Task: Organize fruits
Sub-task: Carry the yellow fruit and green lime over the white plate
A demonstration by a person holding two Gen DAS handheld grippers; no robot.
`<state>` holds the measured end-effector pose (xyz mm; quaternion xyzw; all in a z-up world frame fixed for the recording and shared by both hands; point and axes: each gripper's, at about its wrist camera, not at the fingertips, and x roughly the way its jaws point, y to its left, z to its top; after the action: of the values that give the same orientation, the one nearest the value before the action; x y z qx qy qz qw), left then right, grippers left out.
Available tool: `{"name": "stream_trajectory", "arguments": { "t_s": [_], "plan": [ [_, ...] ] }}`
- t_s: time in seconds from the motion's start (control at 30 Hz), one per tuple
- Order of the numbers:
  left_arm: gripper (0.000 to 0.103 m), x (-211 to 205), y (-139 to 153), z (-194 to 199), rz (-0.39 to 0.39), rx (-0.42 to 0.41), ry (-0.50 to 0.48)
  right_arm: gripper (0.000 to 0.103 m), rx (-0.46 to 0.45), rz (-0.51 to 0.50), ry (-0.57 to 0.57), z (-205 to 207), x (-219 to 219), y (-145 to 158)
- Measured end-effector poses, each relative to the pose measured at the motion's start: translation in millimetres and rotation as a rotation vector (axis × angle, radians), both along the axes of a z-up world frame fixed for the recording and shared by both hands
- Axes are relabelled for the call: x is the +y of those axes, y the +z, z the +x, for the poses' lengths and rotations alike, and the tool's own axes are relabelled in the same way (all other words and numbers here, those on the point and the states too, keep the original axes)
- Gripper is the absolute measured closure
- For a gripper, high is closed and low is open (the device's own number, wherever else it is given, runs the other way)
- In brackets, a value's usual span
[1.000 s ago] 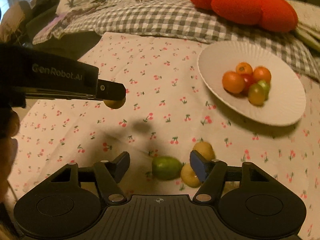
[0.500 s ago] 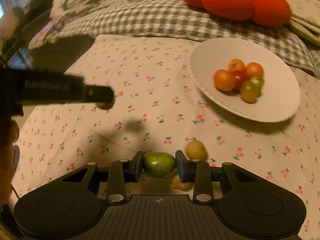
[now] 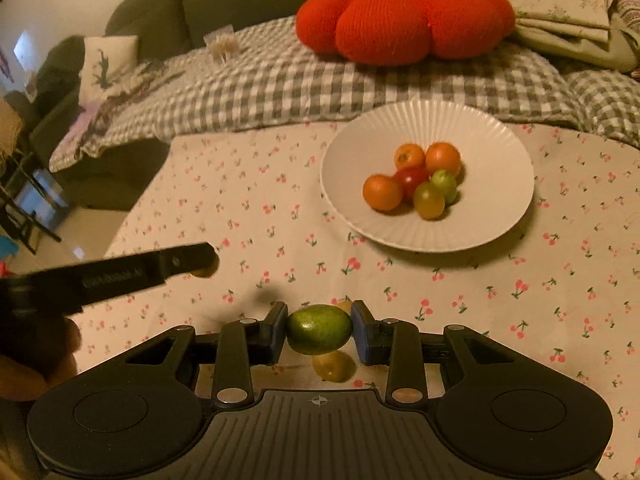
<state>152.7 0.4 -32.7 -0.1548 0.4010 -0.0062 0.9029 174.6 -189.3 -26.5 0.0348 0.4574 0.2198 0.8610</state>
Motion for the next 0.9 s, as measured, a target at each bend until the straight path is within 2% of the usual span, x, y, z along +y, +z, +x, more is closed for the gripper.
{"name": "stream_trajectory", "arguments": {
  "t_s": [0.53, 0.9],
  "plan": [
    [0.081, -26.6, 12.4, 8.7, 0.086, -0.055, -0.08, 0.071, -0.034, 0.024, -0.059, 6.1, -21.4, 16.9],
    [0.081, -39.6, 9.4, 27.1, 0.142, -0.063, -0.123, 0.071, -0.048, 0.019, -0.121, 18.0, -38.1, 18.7]
  ]
}}
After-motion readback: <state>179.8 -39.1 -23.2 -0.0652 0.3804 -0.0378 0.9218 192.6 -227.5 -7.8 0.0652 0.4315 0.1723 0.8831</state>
